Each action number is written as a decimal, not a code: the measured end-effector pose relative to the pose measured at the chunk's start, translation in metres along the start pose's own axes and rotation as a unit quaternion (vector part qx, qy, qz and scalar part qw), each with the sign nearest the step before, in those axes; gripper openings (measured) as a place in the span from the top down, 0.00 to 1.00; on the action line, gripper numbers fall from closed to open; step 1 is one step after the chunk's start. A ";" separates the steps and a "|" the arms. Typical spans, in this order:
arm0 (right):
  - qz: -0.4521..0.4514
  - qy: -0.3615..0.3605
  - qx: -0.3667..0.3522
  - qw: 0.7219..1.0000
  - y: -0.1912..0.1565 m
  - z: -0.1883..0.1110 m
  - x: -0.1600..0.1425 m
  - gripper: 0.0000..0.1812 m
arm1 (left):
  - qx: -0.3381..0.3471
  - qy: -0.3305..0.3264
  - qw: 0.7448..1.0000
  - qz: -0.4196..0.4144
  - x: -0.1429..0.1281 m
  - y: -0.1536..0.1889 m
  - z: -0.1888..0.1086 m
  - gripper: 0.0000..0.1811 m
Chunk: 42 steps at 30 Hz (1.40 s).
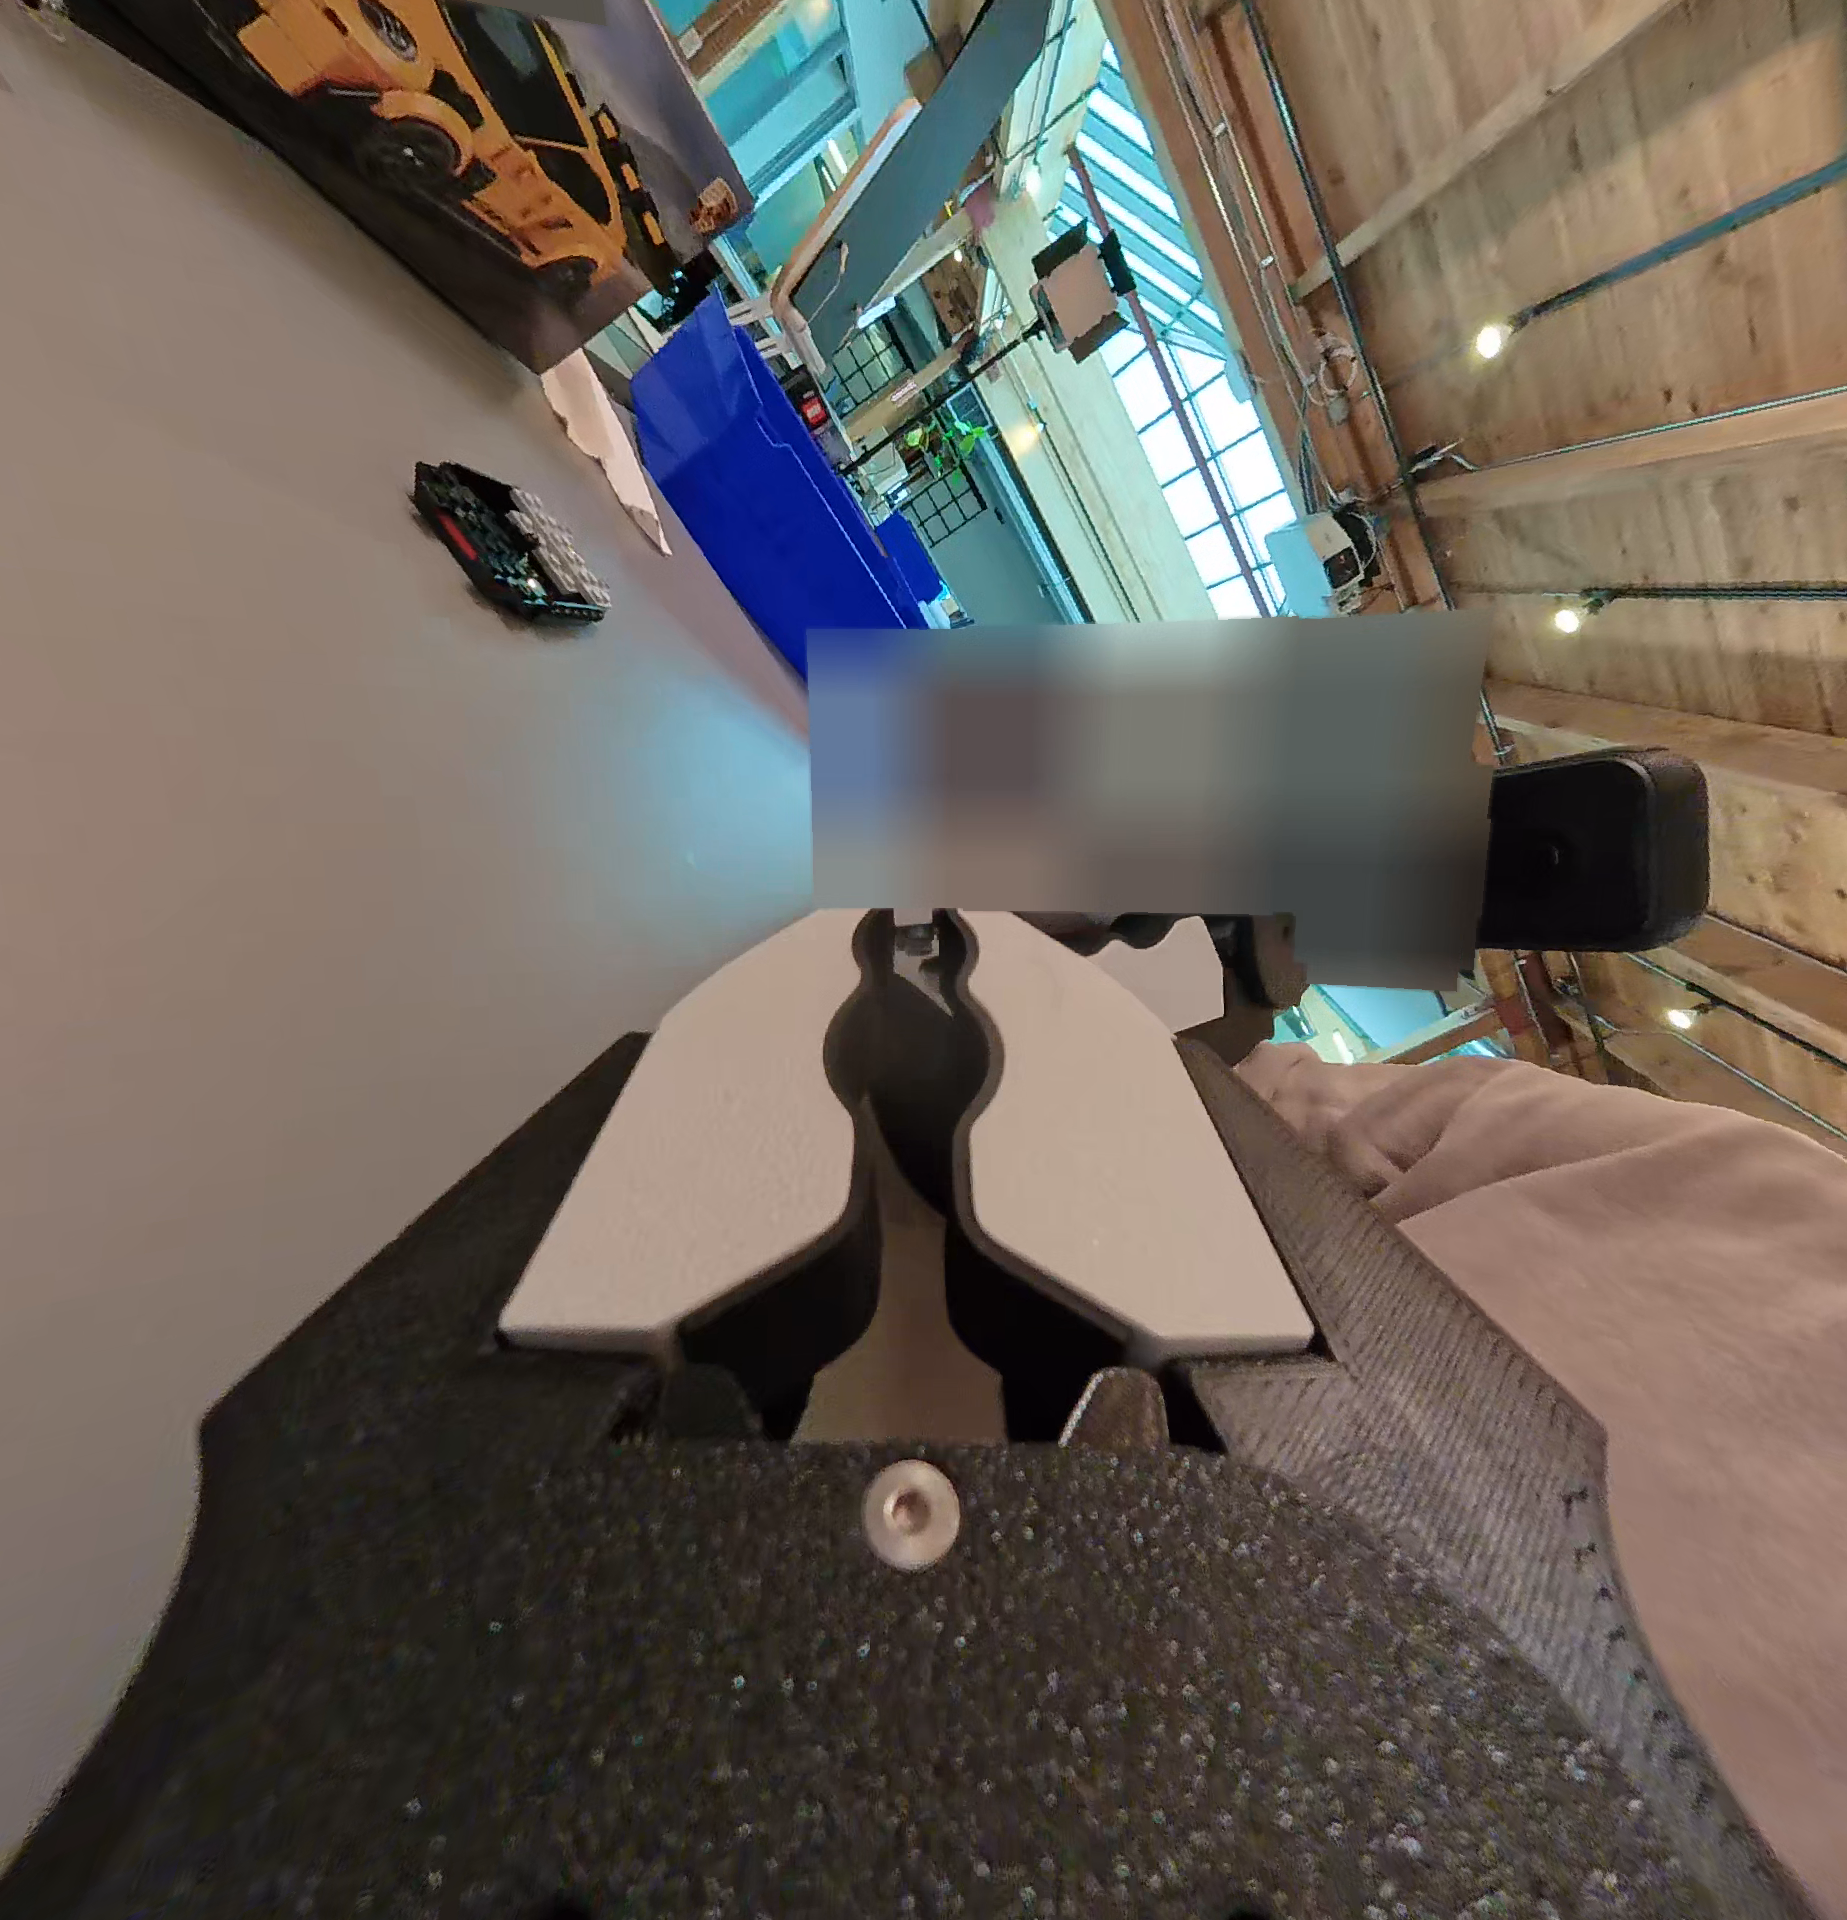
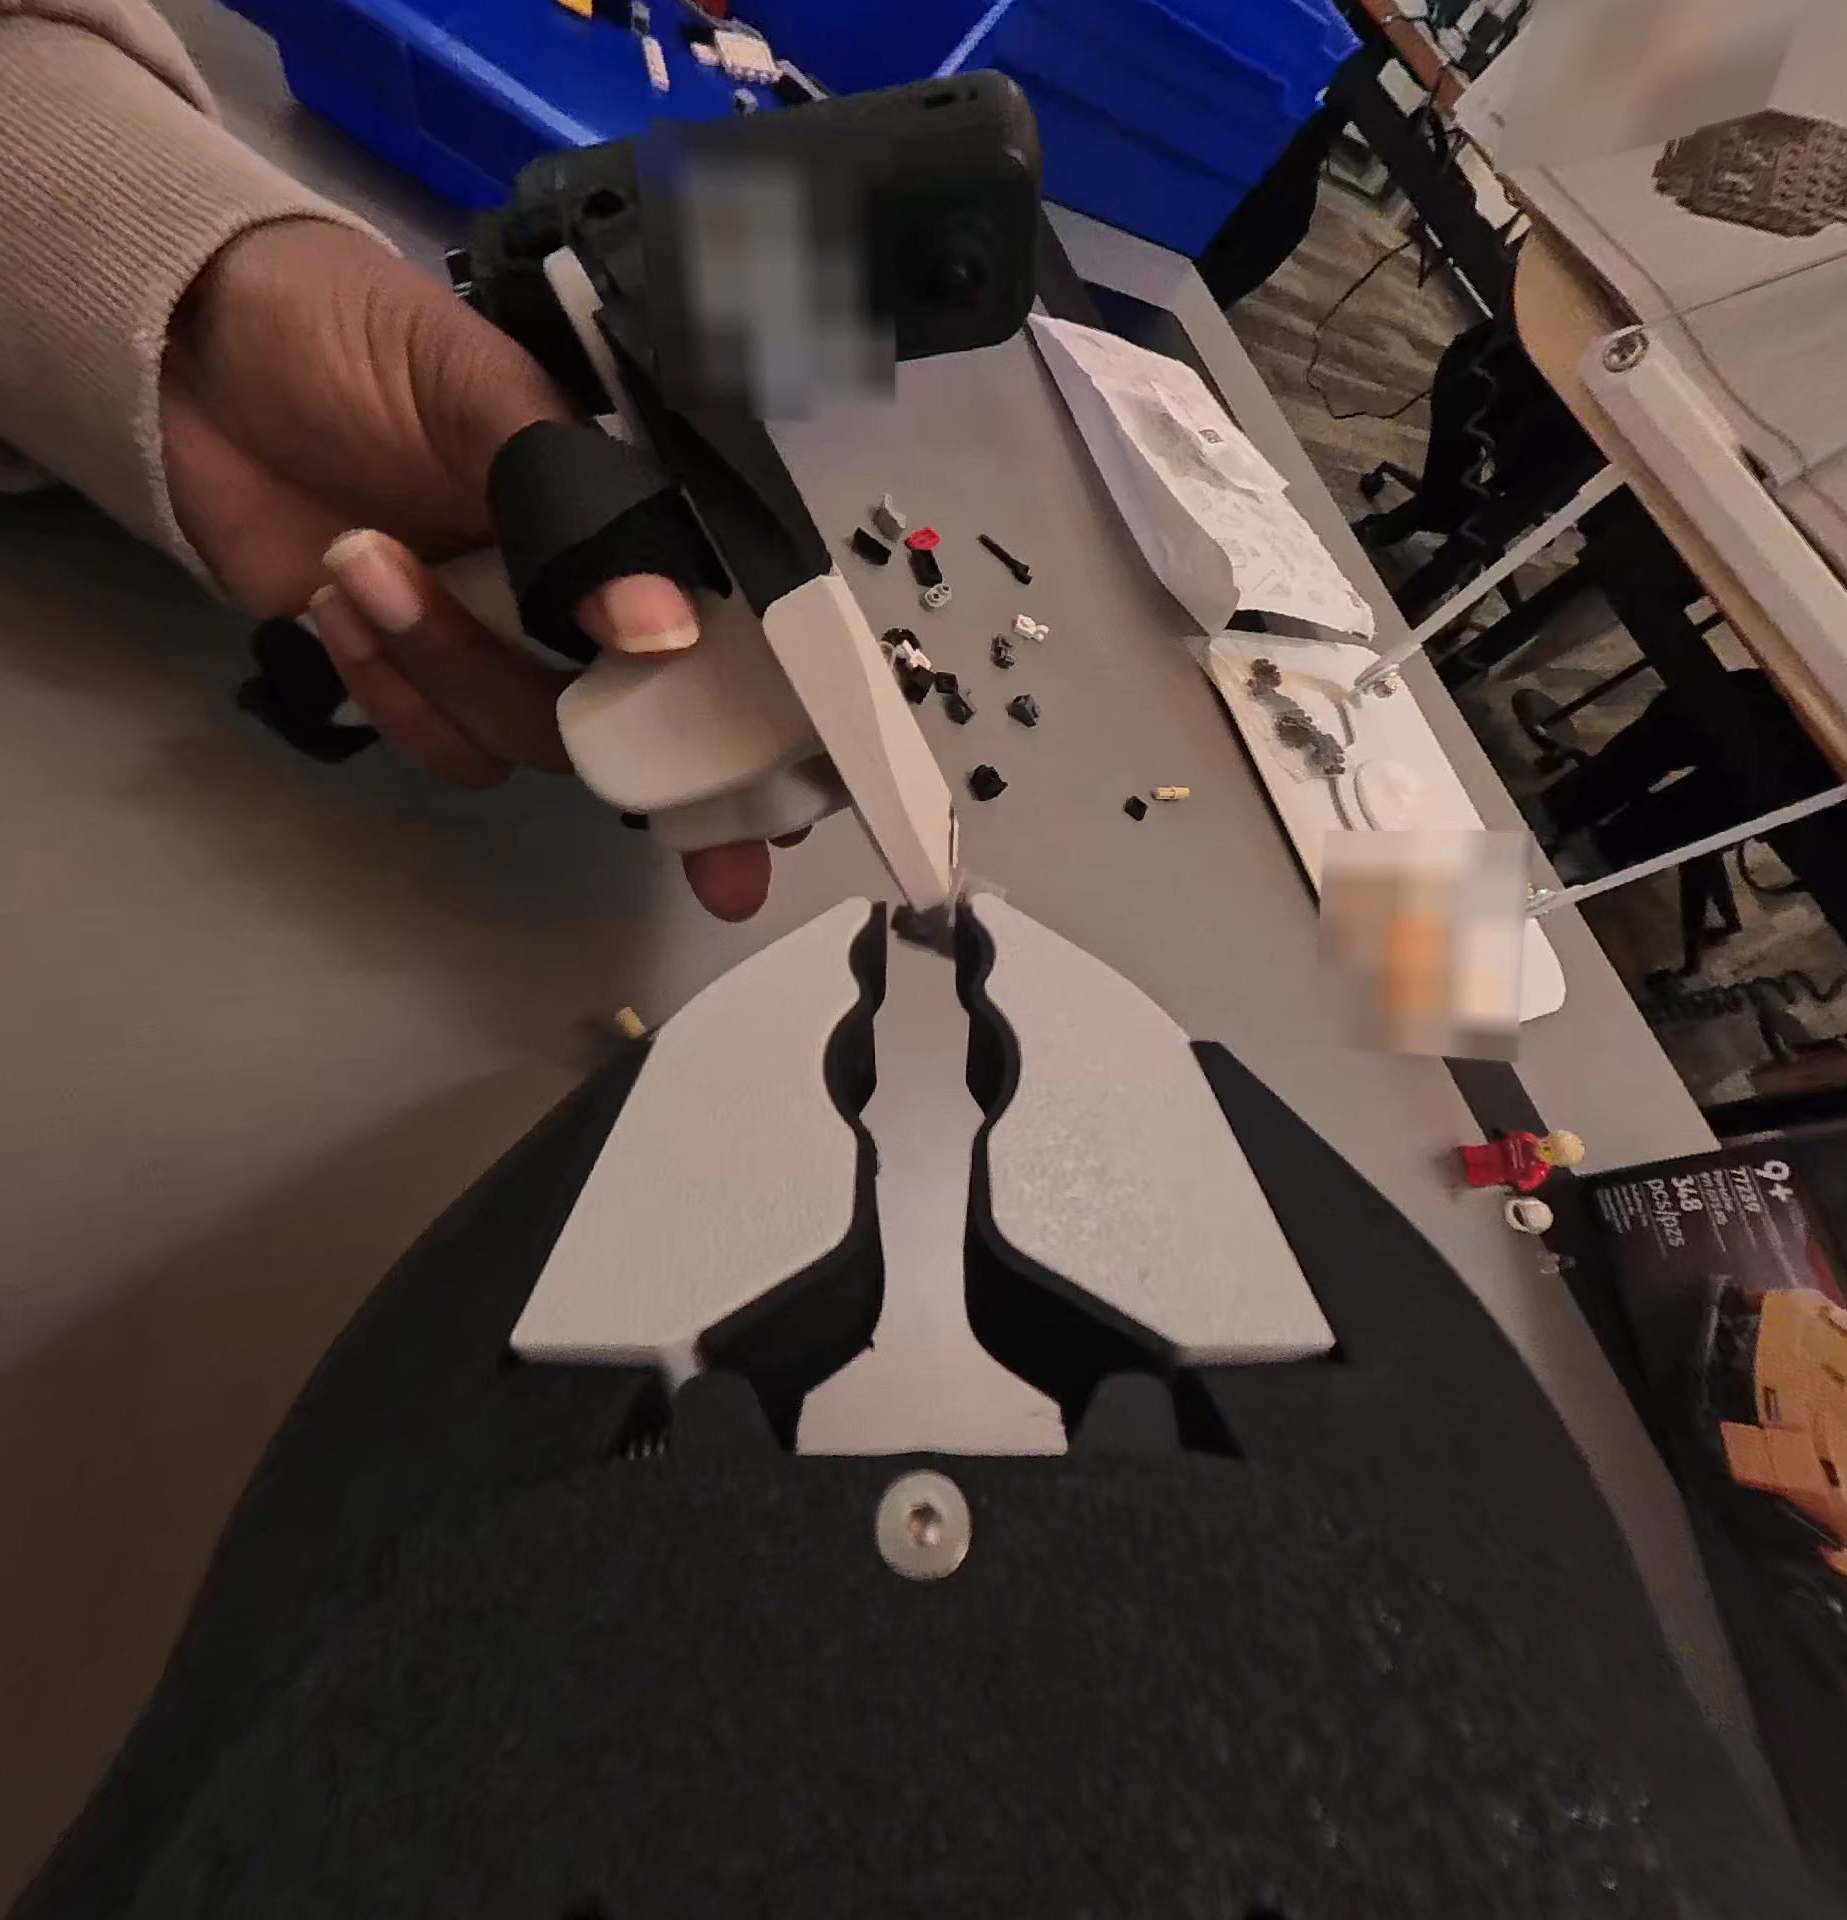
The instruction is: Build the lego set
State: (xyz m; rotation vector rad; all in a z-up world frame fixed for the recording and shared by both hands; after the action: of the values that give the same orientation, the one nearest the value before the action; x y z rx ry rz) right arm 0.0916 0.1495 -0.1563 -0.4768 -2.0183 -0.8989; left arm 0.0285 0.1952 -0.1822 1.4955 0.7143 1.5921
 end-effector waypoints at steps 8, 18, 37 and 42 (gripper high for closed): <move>-0.023 -0.011 0.048 0.999 0.003 0.002 0.000 0.95 | 0.000 -0.013 1.000 0.005 0.000 0.000 -0.002 0.95; -0.124 -0.091 0.331 0.931 -0.019 0.007 -0.042 0.95 | 0.106 -0.243 0.893 0.363 -0.017 -0.012 -0.017 0.85; -0.175 -0.176 0.391 0.886 -0.026 0.020 -0.056 0.95 | 0.169 -0.361 0.796 0.456 -0.057 -0.030 -0.008 0.85; -0.187 -0.201 0.391 0.879 -0.025 0.021 -0.055 0.95 | 0.172 -0.363 0.786 0.471 -0.058 -0.030 -0.008 0.89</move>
State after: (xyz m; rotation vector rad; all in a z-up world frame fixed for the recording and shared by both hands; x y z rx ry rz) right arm 0.0957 0.1477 -0.2203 0.2160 -2.6869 -0.1170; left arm 0.0240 0.1618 -0.2386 2.7816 -0.2993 1.3146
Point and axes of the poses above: each gripper's, where its closed fingertips meet, z out along the fingers, x out of its top, y = z × x across the jaws, the point moved 5 cm from there along -z, back along the fingers, and after that the axes turned 7 degrees about y, right-handed, at the moved point
